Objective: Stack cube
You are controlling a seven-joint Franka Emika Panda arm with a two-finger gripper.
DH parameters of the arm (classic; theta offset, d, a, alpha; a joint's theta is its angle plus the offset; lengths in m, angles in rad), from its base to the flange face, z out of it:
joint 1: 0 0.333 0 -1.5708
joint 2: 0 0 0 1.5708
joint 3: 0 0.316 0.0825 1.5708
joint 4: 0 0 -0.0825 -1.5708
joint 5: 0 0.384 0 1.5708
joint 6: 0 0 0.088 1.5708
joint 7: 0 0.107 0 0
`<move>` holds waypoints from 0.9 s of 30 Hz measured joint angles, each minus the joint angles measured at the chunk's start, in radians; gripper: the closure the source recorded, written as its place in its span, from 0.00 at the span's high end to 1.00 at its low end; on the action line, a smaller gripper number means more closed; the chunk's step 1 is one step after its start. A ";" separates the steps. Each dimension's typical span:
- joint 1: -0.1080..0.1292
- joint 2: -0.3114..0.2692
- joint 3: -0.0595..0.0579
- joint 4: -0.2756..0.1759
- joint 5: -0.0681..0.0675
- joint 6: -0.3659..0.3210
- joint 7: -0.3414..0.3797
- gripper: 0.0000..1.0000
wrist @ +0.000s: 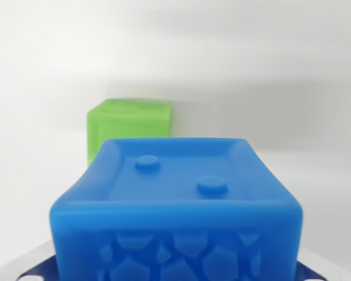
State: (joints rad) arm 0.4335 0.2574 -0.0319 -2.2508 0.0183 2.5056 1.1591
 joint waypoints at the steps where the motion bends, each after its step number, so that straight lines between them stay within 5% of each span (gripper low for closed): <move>1: 0.003 0.000 0.000 0.001 0.000 0.000 0.006 0.00; 20: 0.063 0.011 0.001 0.016 0.000 -0.001 0.098 0.00; 27: 0.066 0.058 0.000 0.017 0.000 0.037 0.101 0.00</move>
State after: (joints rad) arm 0.4999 0.3153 -0.0315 -2.2334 0.0182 2.5426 1.2600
